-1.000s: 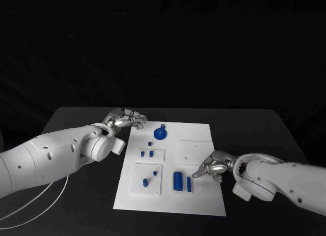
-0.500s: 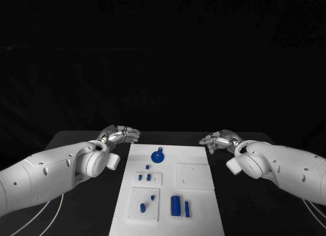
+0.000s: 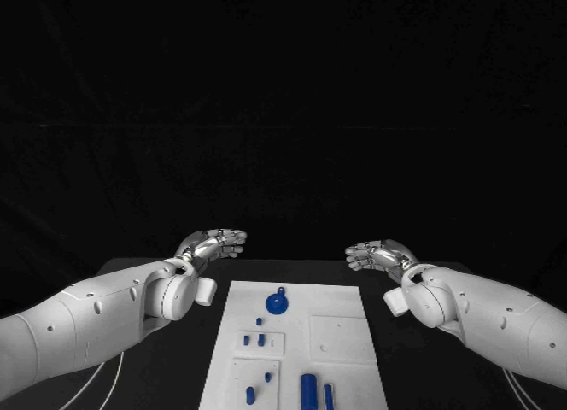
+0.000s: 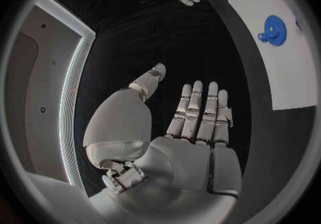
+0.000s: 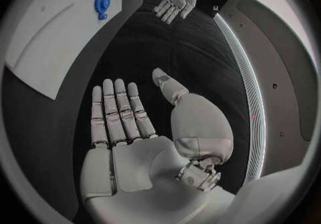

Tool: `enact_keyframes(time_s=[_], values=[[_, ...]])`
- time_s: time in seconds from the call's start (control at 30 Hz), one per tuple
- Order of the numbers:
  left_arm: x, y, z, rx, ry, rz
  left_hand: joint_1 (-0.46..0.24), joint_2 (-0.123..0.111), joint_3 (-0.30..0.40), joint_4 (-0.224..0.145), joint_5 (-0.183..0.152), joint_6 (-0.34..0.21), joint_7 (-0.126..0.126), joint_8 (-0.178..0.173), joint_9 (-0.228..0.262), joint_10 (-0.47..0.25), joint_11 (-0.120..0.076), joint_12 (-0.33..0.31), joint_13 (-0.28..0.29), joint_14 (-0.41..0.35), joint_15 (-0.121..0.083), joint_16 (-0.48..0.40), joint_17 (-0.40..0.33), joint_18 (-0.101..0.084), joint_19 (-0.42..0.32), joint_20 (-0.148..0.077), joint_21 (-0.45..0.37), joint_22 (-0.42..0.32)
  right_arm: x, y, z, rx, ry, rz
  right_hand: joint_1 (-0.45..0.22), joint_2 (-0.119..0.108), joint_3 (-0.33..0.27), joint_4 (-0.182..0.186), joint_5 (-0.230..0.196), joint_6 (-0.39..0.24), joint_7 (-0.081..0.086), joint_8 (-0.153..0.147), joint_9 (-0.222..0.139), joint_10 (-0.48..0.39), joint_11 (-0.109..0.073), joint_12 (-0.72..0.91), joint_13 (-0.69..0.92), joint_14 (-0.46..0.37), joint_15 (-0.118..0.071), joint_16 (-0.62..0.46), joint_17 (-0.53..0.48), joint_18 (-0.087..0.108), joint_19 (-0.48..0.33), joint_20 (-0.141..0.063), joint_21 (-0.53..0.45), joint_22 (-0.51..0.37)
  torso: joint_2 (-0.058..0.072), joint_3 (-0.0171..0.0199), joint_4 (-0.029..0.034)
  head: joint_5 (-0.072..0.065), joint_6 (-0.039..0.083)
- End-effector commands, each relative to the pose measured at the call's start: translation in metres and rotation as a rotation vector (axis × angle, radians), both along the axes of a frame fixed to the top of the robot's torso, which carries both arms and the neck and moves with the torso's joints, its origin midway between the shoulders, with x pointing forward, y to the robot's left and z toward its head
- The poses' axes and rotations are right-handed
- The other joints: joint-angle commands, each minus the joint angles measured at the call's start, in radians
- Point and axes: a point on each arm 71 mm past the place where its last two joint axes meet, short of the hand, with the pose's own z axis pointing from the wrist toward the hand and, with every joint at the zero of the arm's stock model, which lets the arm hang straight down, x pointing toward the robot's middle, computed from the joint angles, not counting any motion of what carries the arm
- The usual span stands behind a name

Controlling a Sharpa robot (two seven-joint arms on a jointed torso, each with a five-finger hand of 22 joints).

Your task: Assemble the parts on the task board

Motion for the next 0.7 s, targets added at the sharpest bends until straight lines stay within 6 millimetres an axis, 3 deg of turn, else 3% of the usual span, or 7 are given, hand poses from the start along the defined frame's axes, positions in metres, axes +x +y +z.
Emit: enact_keyframes(time_s=[0.03, 0.07, 0.1, 0.17, 0.3, 0.33, 0.7], values=[[0.001, 0.002, 0.003, -0.035, -0.029, 0.039, 0.0, -0.006, 0.004, 0.01, 0.003, -0.011, -0.002, -0.002, 0.002, -0.018, -0.006, -0.003, 0.001, -0.015, 0.0, -0.005, -0.001, -0.007, -0.011, 0.001, -0.008, 0.006, -0.001, 0.004, 0.001, 0.055, -0.021, 0.019, -0.014, -0.002, -0.017, 0.001, 0.009, -0.004, 0.003, 0.004, -0.005, 0.012, 0.0, -0.019, -0.027, 0.002, -0.005, -0.01, -0.016, 0.002, -0.006, 0.008, -0.013, -0.007, -0.008, 0.0069, 0.0052, 0.001, 0.002], [0.002, 0.002, 0.003, -0.035, -0.028, 0.038, 0.001, -0.006, 0.005, 0.011, 0.003, -0.012, -0.002, -0.002, 0.002, -0.019, -0.006, -0.003, 0.001, -0.016, 0.0, -0.005, 0.0, -0.007, -0.011, 0.001, -0.008, 0.007, -0.001, 0.004, 0.001, 0.057, -0.02, 0.018, -0.015, -0.002, -0.022, 0.001, 0.011, -0.005, 0.004, 0.005, -0.007, 0.015, 0.001, -0.025, -0.035, 0.003, -0.004, -0.012, -0.02, 0.003, -0.009, 0.01, -0.016, -0.009, -0.009, 0.0075, 0.005, 0.002, 0.002], [0.001, 0.001, 0.0, -0.007, -0.005, 0.011, -0.309, 0.176, -0.487, 0.16, -0.067, -0.717, -0.097, -0.27, -0.428, -0.938, -0.096, -0.067, -0.065, -0.698, -0.155, -0.31, -0.375, -0.007, -0.366, -0.102, -0.505, -0.37, 0.0, 0.001, 0.0, 0.013, -0.004, 0.0, -0.937, 0.055, -0.505, 0.287, -0.103, -0.811, -0.143, -0.185, -0.559, -0.948, -0.15, -0.138, -0.276, -0.8, -0.156, -0.302, -0.529, -0.152, -0.498, -0.2, -0.347, -0.981, -0.005, 0.0034, 0.0027, 0.0, 0.002], [0.0, 0.001, 0.0, -0.008, -0.005, 0.012, -1.029, 0.176, -0.487, 0.16, -0.067, -0.717, -0.097, -0.27, -0.428, -0.938, -0.096, -0.067, -0.065, -0.698, -0.155, -0.31, -0.375, -0.007, -0.366, -0.102, -0.505, -0.402, -0.001, 0.001, 0.0, 0.015, -0.005, -0.001, -0.937, 0.055, -0.505, 0.287, -0.103, -0.811, -0.143, -0.185, -0.559, -0.948, -0.15, -0.138, -0.276, -0.8, -0.156, -0.302, -0.529, -0.152, -0.498, -0.2, -0.347, -0.981, -0.006, 0.0035, 0.0027, 0.0, 0.0], [-0.007, -0.004, -0.006, -0.014, -0.005, 0.022, -1.029, 0.176, -0.487, 0.16, -0.067, -0.717, -0.097, -0.27, -0.428, -0.938, -0.096, -0.067, -0.065, -0.698, -0.155, -0.31, -0.375, -0.007, -0.366, -0.102, -0.505, -0.525, -0.006, 0.005, -0.002, 0.034, -0.014, -0.01, -0.937, 0.055, -0.505, 0.287, -0.103, -0.811, -0.143, -0.185, -0.559, -0.948, -0.15, -0.138, -0.276, -0.8, -0.156, -0.302, -0.529, -0.152, -0.498, -0.2, -0.347, -0.981, -0.021, 0.0047, 0.0027, -0.002, -0.019], [-0.01, -0.006, -0.008, -0.016, -0.005, 0.026, -1.029, 0.176, -0.487, 0.16, -0.067, -0.717, -0.097, -0.27, -0.428, -0.938, -0.096, -0.067, -0.065, -0.698, -0.155, -0.31, -0.375, -0.007, -0.366, -0.102, -0.505, -1.248, -0.008, 0.006, -0.003, 0.04, -0.017, -0.013, -0.937, 0.055, -0.505, 0.287, -0.103, -0.811, -0.143, -0.185, -0.559, -0.948, -0.15, -0.138, -0.276, -0.8, -0.156, -0.302, -0.529, -0.152, -0.498, -0.2, -0.347, -0.981, -0.026, 0.0052, 0.0027, -0.003, -0.025], [-0.07, -0.039, -0.04, -0.051, -0.014, 0.106, -1.029, 0.176, -0.487, 0.16, -0.067, -0.717, -0.097, -0.27, -0.428, -0.938, -0.096, -0.067, -0.065, -0.698, -0.155, -0.31, -0.375, -0.007, -0.366, -0.102, -0.505, -1.248, -0.053, 0.034, -0.014, 0.165, -0.064, -0.1, -0.937, 0.055, -0.505, 0.287, -0.103, -0.811, -0.143, -0.185, -0.559, -0.948, -0.15, -0.138, -0.276, -0.8, -0.156, -0.302, -0.529, -0.152, -0.498, -0.2, -0.347, -0.981, -0.12, 0.0132, 0.0025, -0.016, -0.142]])
